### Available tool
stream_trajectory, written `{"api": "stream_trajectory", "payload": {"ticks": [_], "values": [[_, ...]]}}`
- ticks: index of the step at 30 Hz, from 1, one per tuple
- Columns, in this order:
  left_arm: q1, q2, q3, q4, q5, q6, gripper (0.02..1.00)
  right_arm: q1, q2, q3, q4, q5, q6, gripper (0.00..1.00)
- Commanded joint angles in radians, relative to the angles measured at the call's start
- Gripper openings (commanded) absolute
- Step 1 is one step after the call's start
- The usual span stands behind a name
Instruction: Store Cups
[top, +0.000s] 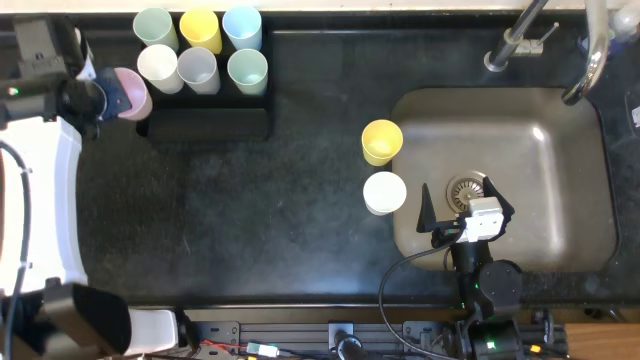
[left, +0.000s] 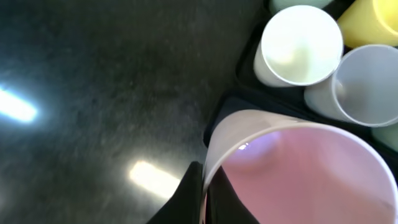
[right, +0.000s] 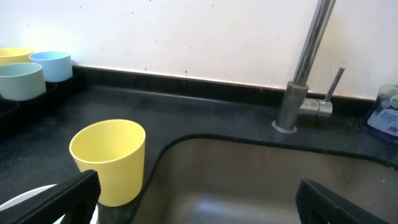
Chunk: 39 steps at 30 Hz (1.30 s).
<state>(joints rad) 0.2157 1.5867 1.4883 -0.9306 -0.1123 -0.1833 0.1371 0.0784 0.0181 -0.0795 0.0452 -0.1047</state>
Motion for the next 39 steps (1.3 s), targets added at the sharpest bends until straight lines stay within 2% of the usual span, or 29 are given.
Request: {"api": "stream_trajectory", "payload": {"ticks": [1, 18, 26, 31, 32, 35, 36, 39], "values": [[0.022, -0.002, -0.078, 0.067, 0.082, 0.085, 0.034, -0.007, -0.011, -0.013, 0.005, 0.004, 0.000, 0.996], [0.024, 0.174, -0.097, 0.203, 0.105, 0.109, 0.034, -0.007, -0.011, -0.013, 0.005, 0.004, 0.000, 0.998], [0.024, 0.207, -0.097, 0.201, 0.105, 0.109, 0.058, -0.007, -0.011, -0.013, 0.005, 0.004, 0.000, 0.998], [0.024, 0.207, -0.097, 0.204, 0.104, 0.109, 0.183, -0.007, -0.011, -0.013, 0.005, 0.004, 0.000, 0.996], [0.024, 0.207, -0.097, 0.204, 0.103, 0.109, 0.240, -0.007, -0.011, -0.013, 0.005, 0.004, 0.000, 0.998], [0.021, 0.188, -0.090, 0.196, 0.094, 0.109, 0.498, -0.007, -0.011, -0.013, 0.005, 0.004, 0.000, 0.998], [0.014, 0.169, -0.082, 0.186, 0.083, 0.108, 0.553, -0.007, -0.011, -0.013, 0.005, 0.004, 0.000, 0.996], [-0.031, 0.102, -0.029, 0.129, 0.050, 0.095, 0.634, -0.007, -0.011, -0.013, 0.005, 0.004, 0.000, 0.996]]}}
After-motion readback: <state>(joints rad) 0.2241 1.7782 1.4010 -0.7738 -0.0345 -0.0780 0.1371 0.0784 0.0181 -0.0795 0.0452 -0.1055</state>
